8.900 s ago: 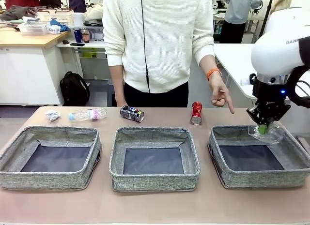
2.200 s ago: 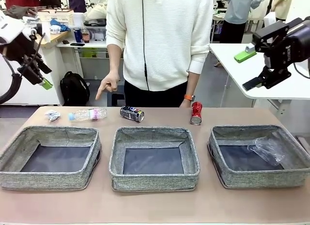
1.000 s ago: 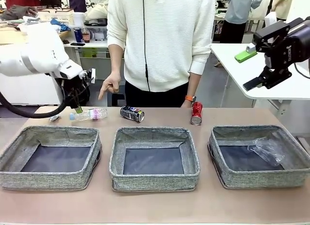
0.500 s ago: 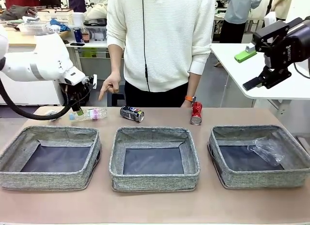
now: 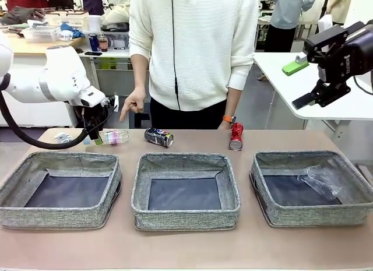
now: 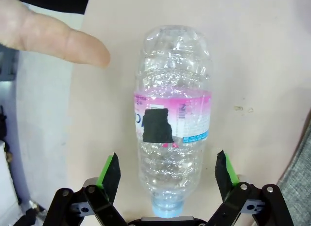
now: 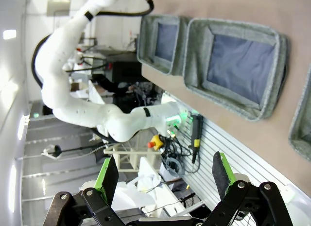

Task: Sort the waste into the appropriate baskets.
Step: Pick up the waste item pointed out by the person.

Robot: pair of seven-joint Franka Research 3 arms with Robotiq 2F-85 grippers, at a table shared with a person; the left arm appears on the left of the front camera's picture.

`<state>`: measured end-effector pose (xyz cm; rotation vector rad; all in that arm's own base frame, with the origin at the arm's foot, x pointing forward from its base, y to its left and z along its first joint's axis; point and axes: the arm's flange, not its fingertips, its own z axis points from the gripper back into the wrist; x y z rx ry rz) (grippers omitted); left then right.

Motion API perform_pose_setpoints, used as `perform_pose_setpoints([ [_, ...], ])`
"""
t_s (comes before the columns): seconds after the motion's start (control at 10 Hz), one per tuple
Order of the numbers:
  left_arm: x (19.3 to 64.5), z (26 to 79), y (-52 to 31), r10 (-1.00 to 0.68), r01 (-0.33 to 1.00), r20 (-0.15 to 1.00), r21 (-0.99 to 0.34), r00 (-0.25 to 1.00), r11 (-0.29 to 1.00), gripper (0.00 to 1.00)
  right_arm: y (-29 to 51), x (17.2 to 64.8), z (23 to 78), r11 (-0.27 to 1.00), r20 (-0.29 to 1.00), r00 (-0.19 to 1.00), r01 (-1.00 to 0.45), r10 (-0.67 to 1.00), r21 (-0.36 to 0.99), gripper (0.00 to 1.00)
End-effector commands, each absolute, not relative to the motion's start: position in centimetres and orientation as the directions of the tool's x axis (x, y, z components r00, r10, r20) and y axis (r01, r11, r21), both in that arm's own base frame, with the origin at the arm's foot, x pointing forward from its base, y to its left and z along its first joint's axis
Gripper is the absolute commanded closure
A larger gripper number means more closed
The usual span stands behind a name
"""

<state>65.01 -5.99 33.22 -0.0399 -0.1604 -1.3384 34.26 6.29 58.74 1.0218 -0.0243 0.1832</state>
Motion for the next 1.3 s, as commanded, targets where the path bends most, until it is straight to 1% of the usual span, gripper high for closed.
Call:
perform_pose_setpoints([
  [0.0, 65.5, 33.5, -5.8, -0.962, 0.973, 0.159, 0.03, 0.22, 0.227, 0.0, 6.4, 34.3, 59.0, 0.485, 0.113, 0.984, -0.168, 0.141, 0.858, 0.0],
  [0.1, 65.9, 33.7, -5.8, -0.963, 0.975, 0.164, 0.023, 0.212, 0.219, 0.0, 6.4, 34.3, 59.0, 0.485, 0.113, 0.984, -0.168, 0.141, 0.858, 0.0],
  [0.2, 66.1, 33.9, -5.7, -0.964, 0.977, 0.166, 0.026, 0.207, 0.214, 0.18, 6.4, 34.3, 59.0, 0.485, 0.113, 0.984, -0.168, 0.141, 0.858, 0.0],
  [0.3, 66.0, 33.9, -5.8, -0.963, 0.977, 0.174, 0.022, 0.206, 0.213, 0.6, 6.4, 34.3, 59.0, 0.485, 0.113, 0.984, -0.168, 0.141, 0.858, 0.0],
  [0.4, 65.6, 33.8, -5.8, -0.962, 0.975, 0.174, 0.027, 0.212, 0.22, 0.78, 6.4, 34.3, 59.0, 0.485, 0.113, 0.984, -0.168, 0.141, 0.858, 0.0],
  [0.5, 65.2, 33.7, -5.7, -0.961, 0.974, 0.175, 0.032, 0.215, 0.224, 1.0, 6.4, 34.3, 59.0, 0.485, 0.113, 0.984, -0.168, 0.141, 0.858, 0.0],
  [0.7, 64.7, 33.8, -5.6, -0.956, 0.971, 0.186, 0.035, 0.227, 0.237, 1.0, 6.4, 34.3, 59.0, 0.485, 0.113, 0.984, -0.168, 0.141, 0.858, 0.0],
  [0.8, 64.9, 33.7, -5.5, -0.955, 0.971, 0.185, 0.018, 0.232, 0.239, 0.94, 6.4, 34.3, 59.0, 0.485, 0.113, 0.984, -0.168, 0.141, 0.858, 0.0],
  [0.9, 65.2, 33.8, -5.5, -0.957, 0.972, 0.174, 0.003, 0.232, 0.236, 1.0, 6.4, 34.3, 59.0, 0.485, 0.113, 0.984, -0.168, 0.141, 0.858, 0.0],
  [1.2, 65.7, 34.4, -5.3, -0.967, 0.979, 0.151, -0.053, 0.203, 0.198, 1.0, 6.4, 34.3, 59.0, 0.485, 0.113, 0.984, -0.168, 0.141, 0.858, 0.0],
])
